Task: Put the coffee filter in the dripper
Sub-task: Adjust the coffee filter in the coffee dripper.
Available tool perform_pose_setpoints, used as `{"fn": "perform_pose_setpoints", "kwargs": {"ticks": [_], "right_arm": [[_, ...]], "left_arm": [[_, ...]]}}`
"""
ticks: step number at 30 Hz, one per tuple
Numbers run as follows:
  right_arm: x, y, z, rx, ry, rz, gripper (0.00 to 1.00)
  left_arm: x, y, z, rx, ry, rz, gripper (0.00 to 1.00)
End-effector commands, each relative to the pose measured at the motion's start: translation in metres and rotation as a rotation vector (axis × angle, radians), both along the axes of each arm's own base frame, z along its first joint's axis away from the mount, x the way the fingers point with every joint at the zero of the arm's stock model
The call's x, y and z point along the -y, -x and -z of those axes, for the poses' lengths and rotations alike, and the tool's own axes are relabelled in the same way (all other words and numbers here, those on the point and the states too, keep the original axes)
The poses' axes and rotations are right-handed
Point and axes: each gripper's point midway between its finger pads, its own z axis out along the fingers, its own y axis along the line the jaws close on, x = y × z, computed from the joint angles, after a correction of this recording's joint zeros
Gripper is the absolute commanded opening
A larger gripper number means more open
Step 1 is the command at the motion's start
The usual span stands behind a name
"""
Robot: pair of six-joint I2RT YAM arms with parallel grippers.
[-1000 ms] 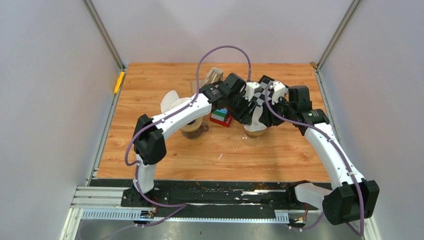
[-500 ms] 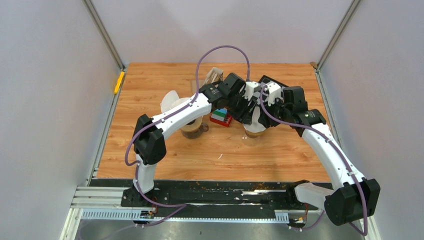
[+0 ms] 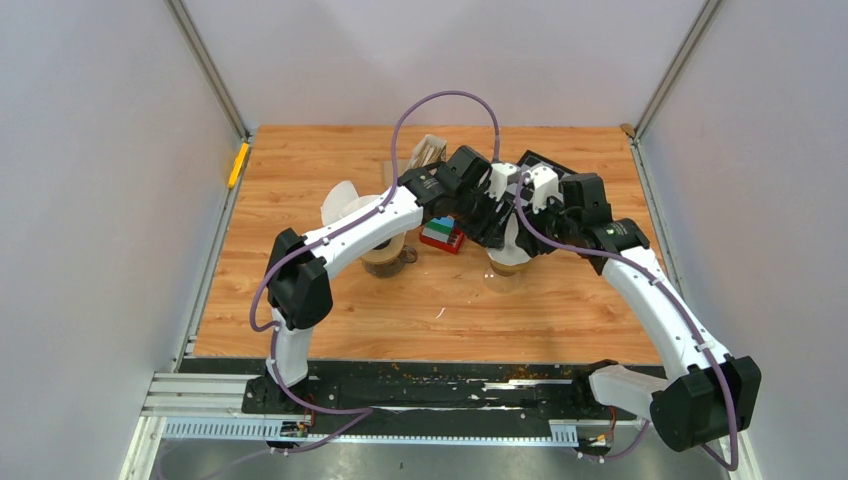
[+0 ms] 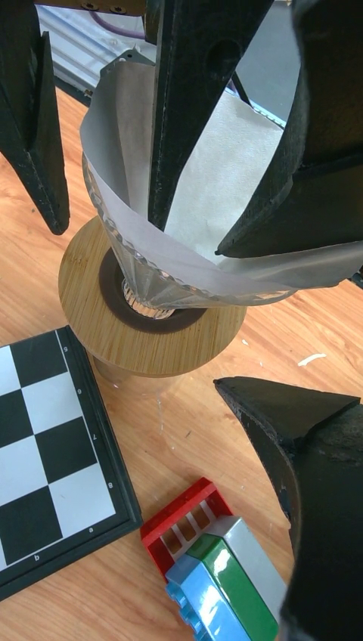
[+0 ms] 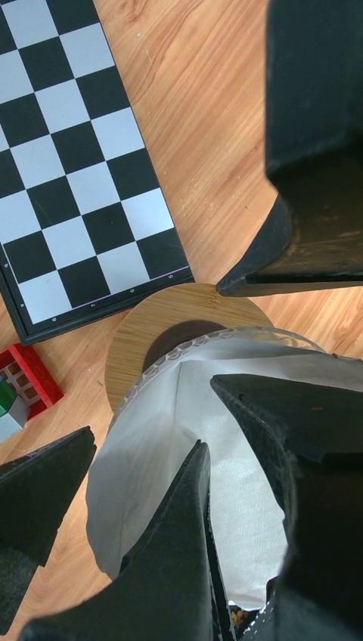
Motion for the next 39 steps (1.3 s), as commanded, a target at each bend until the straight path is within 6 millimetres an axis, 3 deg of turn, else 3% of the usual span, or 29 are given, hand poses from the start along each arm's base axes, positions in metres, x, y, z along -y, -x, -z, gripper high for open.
{"fn": "perform_pose_setpoints", "kwargs": {"ticks": [1,15,39], "right_arm": [[-0.003,-0.011,-0.02,0.068,-0.003,-0.01,0.43],[-0.005,-0.01,-0.052,0.139,-0.036,-0.017,0.46],[-0.007,-0.004,-0.07,0.157,-0.081,-0.049,0.47]], "left_arm": [[0.003,-0.006,-0.011,0.027,0.025,-0.006,0.67],[0.002,-0.003,-0.049,0.073,0.082,0.015,0.75],[-0.011,-0.007,-0.095,0.135,0.153,0.027,0.82]]}}
